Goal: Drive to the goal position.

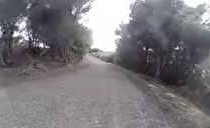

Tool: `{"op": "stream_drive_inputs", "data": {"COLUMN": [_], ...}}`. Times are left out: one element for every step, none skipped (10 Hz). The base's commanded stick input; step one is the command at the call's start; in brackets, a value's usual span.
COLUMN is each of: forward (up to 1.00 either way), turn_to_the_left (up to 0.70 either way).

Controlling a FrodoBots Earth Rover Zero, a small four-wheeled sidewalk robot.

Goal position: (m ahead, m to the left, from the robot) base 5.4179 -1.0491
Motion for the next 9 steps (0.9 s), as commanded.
{"op": "stream_drive_inputs", "data": {"forward": [1.00,1.00,1.00,1.00,1.00,1.00,1.00,1.00,1.00], "turn_to_the_left": [0.00,0.00,0.00,0.00,0.00,0.00,0.00,0.00,0.00]}}
